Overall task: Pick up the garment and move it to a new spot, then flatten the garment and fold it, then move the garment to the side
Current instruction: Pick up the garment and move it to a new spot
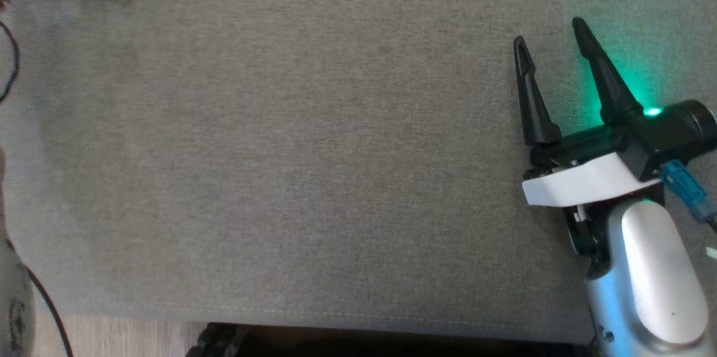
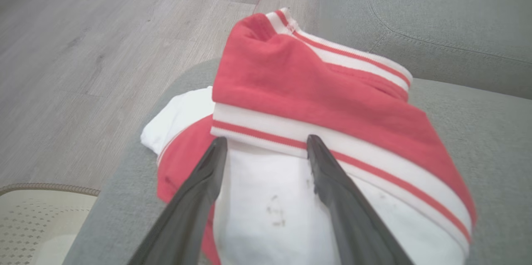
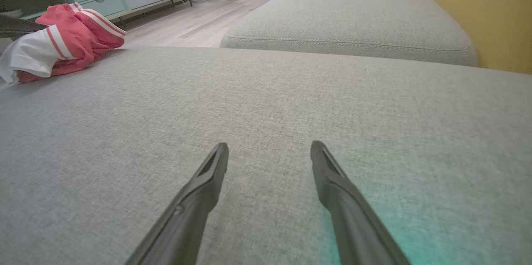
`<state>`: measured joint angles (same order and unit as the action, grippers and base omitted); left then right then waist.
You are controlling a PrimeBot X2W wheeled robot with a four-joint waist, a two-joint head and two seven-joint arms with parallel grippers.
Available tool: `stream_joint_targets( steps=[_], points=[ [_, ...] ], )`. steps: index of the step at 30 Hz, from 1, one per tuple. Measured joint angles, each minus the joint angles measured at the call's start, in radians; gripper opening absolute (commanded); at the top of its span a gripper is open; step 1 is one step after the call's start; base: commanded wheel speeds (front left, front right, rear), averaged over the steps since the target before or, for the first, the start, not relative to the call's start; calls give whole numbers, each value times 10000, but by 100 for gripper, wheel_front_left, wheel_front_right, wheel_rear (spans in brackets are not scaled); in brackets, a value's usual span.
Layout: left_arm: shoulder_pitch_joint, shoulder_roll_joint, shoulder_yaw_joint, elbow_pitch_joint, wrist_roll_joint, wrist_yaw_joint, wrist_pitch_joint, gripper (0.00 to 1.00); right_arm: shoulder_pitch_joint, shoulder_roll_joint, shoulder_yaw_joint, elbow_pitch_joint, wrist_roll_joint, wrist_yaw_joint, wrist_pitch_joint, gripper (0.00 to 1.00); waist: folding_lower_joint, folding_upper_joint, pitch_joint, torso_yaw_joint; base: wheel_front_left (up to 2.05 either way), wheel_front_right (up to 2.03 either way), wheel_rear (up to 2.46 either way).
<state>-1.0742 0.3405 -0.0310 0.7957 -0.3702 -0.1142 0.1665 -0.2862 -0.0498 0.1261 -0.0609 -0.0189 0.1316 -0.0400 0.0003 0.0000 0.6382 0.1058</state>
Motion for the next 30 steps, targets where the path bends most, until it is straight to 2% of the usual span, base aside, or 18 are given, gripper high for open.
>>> stream_joint_targets(
  steps=[4, 6, 7, 8, 20, 25, 30],
  points=[
    [-437, 58, -23, 472, 8, 4, -27, 100, -221, 0, 8, -140, 0, 0, -109, 100, -1, 0, 339, -272, 0, 0, 0],
    [-453, 56, -104, 662, 8, 4, -136, 31, -293, -2, -6, -150, 0, 0, -171, 100, -1, 0, 375, -337, 0, 0, 0],
    [-453, 52, -138, 763, 8, 2, -201, 11, -308, -2, -21, -134, 2, 0, -222, 100, -1, 0, 351, -338, 0, 0, 0],
    [-453, 54, -153, 848, 8, 6, -259, 0, -310, -4, -27, -104, 8, 0, -230, 100, -2, 0, 309, -329, 0, 0, 0],
    [-788, 84, -539, 1078, 81, -15, -892, 0, -307, -8, 0, 857, 382, 0, -591, 100, -3, 0, -915, -235, 0, 0, 0],
    [-809, -27, -1126, 489, 146, -96, -871, 0, -255, -8, 4, 1354, 709, 0, -890, 100, -3, 1, -1826, -278, 0, 0, 0],
    [-779, -393, -1925, -502, -219, -104, -397, 0, 125, -6, -54, 1885, 1103, 0, -1191, 100, -3, 1, -2904, -436, 0, 0, 0]
  ],
)
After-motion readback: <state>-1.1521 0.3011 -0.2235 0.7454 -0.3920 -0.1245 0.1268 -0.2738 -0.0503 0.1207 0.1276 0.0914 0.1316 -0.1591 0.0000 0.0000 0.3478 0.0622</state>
